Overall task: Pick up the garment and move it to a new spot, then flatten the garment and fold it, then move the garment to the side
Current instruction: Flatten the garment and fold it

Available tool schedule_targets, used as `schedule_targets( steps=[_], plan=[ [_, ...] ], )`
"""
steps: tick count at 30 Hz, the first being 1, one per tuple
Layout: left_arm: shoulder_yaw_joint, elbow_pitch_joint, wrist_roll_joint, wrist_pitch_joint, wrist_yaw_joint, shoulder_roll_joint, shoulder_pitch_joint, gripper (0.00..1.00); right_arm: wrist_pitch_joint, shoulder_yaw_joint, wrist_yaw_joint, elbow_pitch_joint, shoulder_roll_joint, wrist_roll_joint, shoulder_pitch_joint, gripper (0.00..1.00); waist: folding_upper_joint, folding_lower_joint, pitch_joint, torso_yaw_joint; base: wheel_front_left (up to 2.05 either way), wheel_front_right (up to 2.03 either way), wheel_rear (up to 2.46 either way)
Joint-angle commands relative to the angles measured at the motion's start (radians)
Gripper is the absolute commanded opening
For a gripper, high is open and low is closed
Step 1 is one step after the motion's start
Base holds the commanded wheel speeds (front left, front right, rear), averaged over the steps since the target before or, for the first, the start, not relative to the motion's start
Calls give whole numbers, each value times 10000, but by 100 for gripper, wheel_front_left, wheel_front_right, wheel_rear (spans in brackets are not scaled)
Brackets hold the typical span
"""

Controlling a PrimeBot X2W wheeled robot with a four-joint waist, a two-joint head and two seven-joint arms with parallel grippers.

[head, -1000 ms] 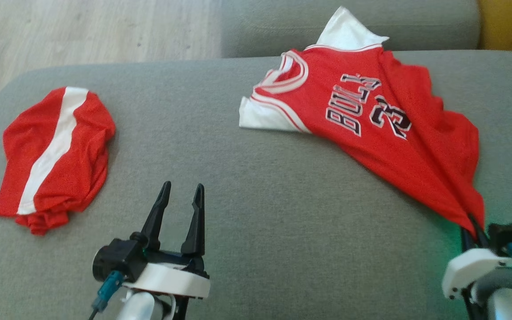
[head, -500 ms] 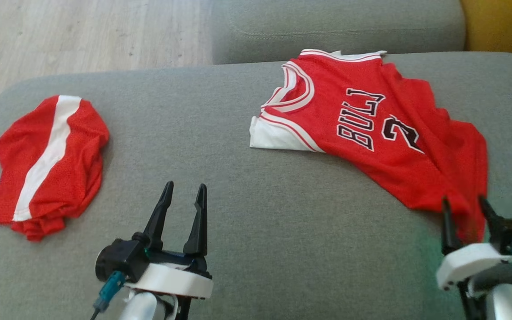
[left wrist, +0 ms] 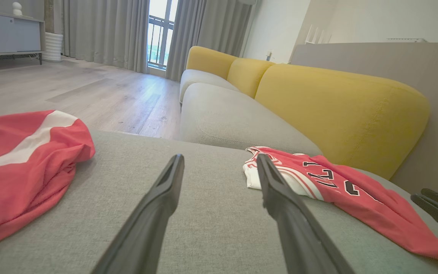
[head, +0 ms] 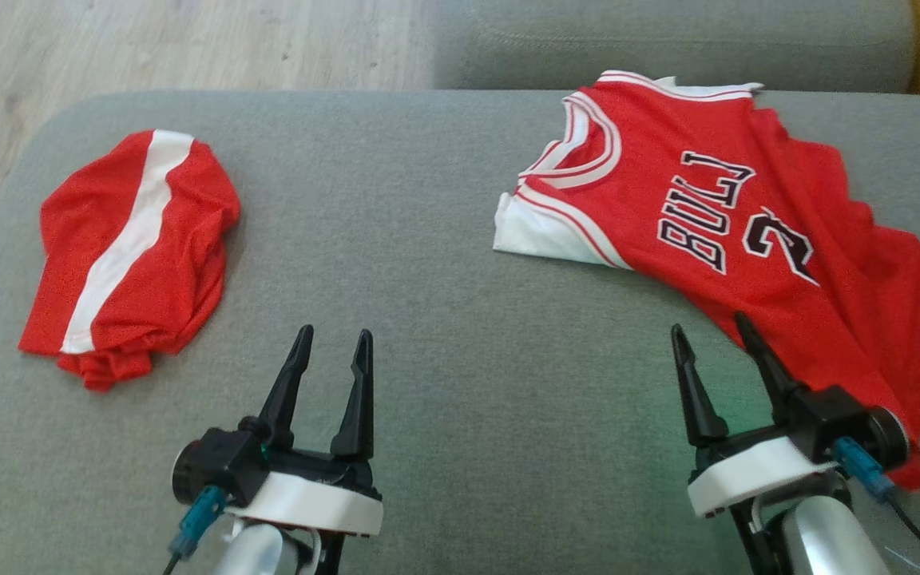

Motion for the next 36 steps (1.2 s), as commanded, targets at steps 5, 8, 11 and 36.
schedule_targets(
  steps=[5, 8, 11, 36],
  plan=[
    [215, -277, 57, -80, -56, 18, -527, 100, -91, 607, -7, -34, -43, -168, -821, 100, -1, 0, 368, 455, 0, 0, 0],
    [148, -279, 1, -80, -58, 18, -605, 100, 21, 842, -7, 184, -55, -363, -1226, 100, -1, 0, 546, 691, 0, 0, 0],
    [46, -277, -75, -80, -53, 18, -701, 100, 238, 1060, -7, 527, -135, -562, -1695, 100, -1, 0, 714, 970, 0, 0, 0],
    [-876, -387, -717, -80, 241, 18, -1360, 100, 1896, 1259, -7, 5872, -1186, -1458, -5770, 100, -1, 0, 1976, 3211, 0, 0, 0]
  ],
)
